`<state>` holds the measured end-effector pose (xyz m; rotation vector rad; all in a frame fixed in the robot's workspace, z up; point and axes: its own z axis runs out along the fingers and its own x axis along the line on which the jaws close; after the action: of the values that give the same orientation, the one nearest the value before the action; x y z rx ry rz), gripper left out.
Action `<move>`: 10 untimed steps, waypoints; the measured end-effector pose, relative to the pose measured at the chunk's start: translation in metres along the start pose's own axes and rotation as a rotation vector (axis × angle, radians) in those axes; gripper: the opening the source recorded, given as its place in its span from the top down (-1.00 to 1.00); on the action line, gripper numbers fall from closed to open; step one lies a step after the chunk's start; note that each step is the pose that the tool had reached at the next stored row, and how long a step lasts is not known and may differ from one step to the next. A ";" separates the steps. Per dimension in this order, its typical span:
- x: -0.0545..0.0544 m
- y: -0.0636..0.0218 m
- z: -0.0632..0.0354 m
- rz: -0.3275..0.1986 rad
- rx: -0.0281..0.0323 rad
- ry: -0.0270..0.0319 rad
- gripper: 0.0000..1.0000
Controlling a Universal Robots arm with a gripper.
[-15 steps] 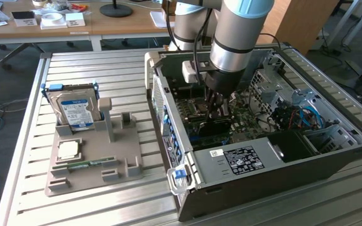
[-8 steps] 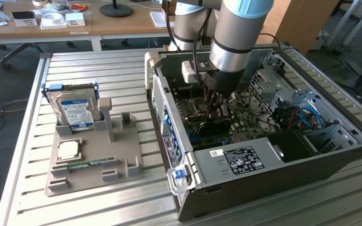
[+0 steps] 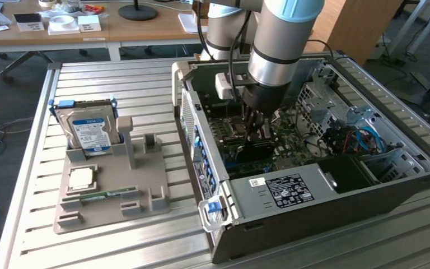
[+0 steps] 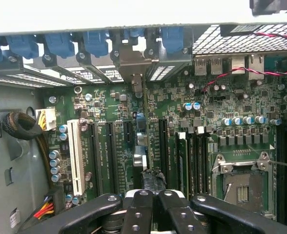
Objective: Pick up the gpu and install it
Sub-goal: 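Press down on the gpu until it lock into place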
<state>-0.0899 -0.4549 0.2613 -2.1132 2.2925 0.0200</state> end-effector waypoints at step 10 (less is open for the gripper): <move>0.000 0.0006 0.0002 0.000 0.0002 -0.0003 0.79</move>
<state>-0.0905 -0.4549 0.2611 -2.1130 2.2922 0.0202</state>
